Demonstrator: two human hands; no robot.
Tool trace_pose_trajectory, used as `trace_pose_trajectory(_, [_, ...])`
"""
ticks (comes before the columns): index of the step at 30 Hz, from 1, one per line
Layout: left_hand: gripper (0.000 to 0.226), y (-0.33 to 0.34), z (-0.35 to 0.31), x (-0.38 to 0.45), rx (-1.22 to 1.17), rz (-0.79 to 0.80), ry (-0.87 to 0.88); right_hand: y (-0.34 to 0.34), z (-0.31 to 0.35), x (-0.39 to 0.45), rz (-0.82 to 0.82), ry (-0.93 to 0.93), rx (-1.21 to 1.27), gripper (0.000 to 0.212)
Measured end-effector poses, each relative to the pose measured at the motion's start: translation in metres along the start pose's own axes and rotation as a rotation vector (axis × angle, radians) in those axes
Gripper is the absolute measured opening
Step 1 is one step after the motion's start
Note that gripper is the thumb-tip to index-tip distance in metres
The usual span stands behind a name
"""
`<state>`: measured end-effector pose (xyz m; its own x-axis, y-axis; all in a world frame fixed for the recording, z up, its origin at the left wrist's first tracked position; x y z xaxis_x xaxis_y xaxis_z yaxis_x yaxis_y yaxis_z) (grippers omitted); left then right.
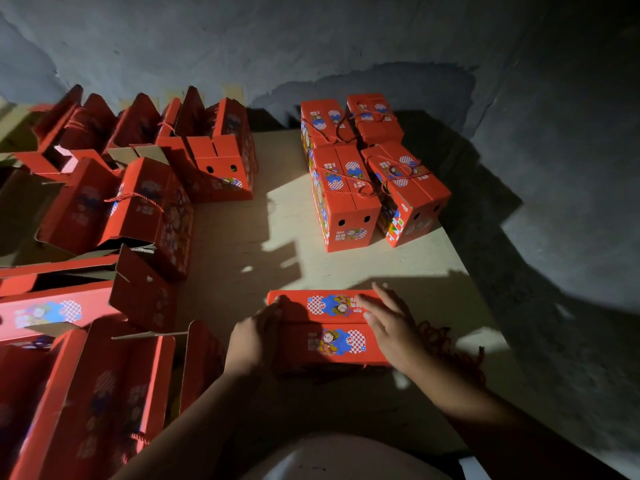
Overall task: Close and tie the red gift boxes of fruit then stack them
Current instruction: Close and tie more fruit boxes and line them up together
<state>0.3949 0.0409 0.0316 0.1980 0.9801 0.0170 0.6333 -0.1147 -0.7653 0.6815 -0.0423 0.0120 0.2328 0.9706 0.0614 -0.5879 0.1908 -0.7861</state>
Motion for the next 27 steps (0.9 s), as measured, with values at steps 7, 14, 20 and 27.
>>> trace_pose_trajectory(7, [0.061, 0.005, 0.006, 0.004, -0.277, 0.0, -0.275, -0.004, -0.014, -0.008, -0.017, 0.746, 0.599, 0.052])
trace_pose_trajectory(14, [0.032, 0.024, 0.022, 0.014, -0.409, 0.167, -0.373, 0.003, -0.015, -0.01, -0.059, 0.752, 0.739, 0.018])
trace_pose_trajectory(20, [0.02, 0.031, 0.014, 0.022, -0.658, 0.201, -0.605, -0.006, -0.014, -0.008, -0.046, 0.838, 0.692, 0.023])
trace_pose_trajectory(27, [0.027, 0.041, 0.013, 0.02, -0.664, 0.187, -0.581, -0.001, -0.005, -0.002, -0.022, 0.748, 0.648, 0.042])
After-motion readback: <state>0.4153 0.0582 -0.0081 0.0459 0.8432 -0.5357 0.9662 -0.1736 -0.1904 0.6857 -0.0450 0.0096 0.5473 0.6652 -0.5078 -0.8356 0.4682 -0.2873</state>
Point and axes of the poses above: each hand's wrist, its own x-axis towards the middle knuckle, its own y-axis out of the palm, z = x × y, the point moved 1 cm from there along x, towards the middle knuckle, and after that the axes turned 4 degrees about -z, right-handed, at the moved point
